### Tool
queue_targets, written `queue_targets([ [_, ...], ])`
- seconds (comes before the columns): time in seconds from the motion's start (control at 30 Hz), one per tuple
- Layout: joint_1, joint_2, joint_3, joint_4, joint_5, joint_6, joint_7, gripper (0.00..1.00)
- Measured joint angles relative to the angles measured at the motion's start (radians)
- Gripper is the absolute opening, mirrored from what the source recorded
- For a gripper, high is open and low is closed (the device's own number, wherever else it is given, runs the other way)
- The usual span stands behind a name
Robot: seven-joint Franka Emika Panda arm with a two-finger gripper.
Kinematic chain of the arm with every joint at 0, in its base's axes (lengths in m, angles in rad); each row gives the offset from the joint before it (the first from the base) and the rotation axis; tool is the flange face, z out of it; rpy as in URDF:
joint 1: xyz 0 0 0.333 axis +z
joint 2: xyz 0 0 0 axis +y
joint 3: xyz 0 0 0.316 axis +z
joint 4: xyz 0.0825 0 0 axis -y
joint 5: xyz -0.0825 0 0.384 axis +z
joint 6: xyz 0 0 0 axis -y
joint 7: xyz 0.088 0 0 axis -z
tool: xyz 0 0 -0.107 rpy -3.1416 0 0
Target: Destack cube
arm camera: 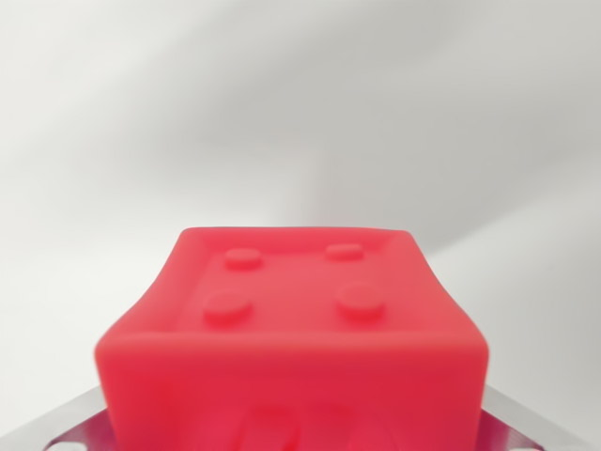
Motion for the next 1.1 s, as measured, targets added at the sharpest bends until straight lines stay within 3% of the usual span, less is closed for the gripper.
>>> queue_targets([
  [0.6, 0.012, 0.113, -0.013, 0.024, -0.001, 0.088, 0.001, 0.00],
  [1.1, 0.014, 0.159, -0.016, 0.040, -0.001, 0.119, 0.001, 0.00],
])
